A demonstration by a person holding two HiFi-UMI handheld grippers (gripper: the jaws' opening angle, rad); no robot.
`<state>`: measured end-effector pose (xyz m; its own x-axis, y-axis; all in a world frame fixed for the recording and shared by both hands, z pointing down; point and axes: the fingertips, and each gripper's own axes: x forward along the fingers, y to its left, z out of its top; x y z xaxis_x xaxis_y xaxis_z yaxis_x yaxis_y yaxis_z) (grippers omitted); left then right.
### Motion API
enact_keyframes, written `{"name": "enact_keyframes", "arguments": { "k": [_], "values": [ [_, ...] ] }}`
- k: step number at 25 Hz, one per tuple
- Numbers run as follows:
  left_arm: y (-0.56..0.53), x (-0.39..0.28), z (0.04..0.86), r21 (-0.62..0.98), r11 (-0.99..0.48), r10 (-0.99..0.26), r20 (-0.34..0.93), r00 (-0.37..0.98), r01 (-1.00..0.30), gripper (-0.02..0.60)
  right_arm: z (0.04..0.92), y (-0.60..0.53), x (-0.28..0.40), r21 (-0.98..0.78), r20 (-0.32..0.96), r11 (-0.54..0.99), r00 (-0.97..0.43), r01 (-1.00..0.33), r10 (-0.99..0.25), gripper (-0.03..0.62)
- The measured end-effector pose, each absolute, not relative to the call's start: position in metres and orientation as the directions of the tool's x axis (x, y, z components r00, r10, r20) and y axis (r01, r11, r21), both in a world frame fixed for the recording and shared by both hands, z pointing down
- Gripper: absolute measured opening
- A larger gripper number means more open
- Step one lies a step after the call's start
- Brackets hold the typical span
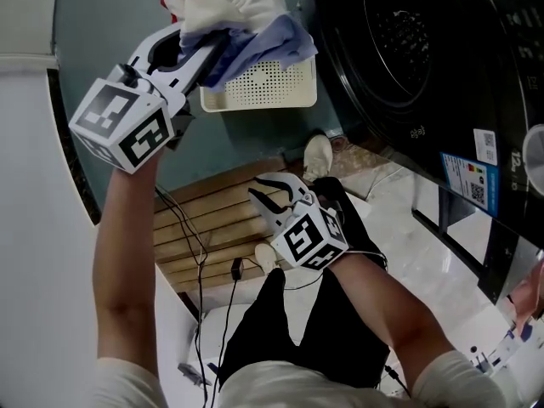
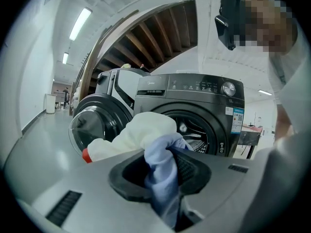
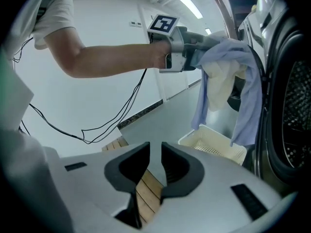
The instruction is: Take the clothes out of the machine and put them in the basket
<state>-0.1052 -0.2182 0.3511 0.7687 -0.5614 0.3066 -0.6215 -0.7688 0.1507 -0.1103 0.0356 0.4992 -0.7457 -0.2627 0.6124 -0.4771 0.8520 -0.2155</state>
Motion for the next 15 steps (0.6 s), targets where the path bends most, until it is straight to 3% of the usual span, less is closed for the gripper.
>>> {"name": "enact_keyframes", "arguments": {
  "k": [15],
  "values": [
    [-0.227,-0.124,0.431,0.185,-0.736,-0.558,0.378,0.739,-0.651,0.094,0.494,0.026,-0.109,-0.227,0.607,0.855,-0.754,-0.467,-0.251,0.063]
  ]
}}
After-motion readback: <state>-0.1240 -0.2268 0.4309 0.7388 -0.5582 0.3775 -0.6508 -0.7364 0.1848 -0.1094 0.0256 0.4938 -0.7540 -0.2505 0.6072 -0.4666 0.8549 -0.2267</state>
